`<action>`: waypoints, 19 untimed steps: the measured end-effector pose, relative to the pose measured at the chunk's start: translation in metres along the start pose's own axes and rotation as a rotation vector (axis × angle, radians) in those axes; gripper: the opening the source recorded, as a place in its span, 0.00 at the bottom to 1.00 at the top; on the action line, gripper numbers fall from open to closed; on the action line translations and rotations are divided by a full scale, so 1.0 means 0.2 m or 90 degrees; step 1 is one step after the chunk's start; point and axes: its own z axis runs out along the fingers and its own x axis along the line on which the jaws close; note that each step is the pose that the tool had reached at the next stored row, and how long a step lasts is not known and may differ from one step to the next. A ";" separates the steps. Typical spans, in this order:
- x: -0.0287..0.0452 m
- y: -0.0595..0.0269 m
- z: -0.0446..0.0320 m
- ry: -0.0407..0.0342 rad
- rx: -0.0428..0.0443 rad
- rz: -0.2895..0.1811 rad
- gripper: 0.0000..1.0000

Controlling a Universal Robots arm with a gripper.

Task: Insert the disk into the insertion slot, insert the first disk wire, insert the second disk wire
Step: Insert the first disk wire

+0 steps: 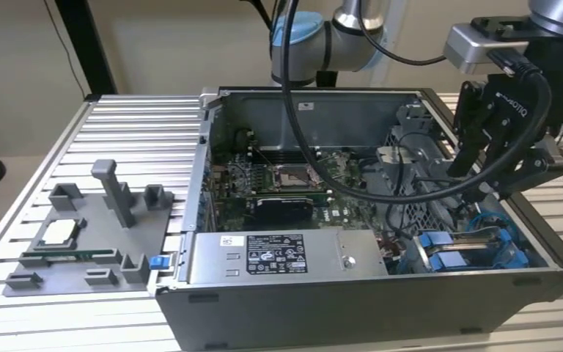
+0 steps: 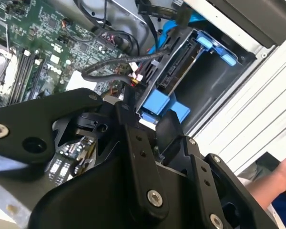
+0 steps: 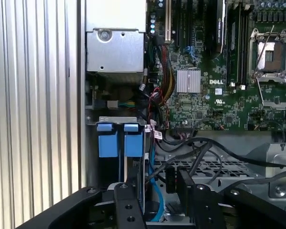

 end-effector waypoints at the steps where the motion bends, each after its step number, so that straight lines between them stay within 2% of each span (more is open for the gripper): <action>1: -0.004 -0.001 0.003 -0.0062 -0.0001 0.000 1.00; 2: -0.005 -0.003 0.005 -0.0116 -0.0002 0.000 1.00; 3: -0.005 -0.004 0.006 -0.0132 -0.0002 0.000 1.00; 12: -0.005 -0.030 0.023 -0.0133 0.0003 0.011 1.00; 19: -0.005 -0.031 0.026 -0.0135 0.0003 0.011 1.00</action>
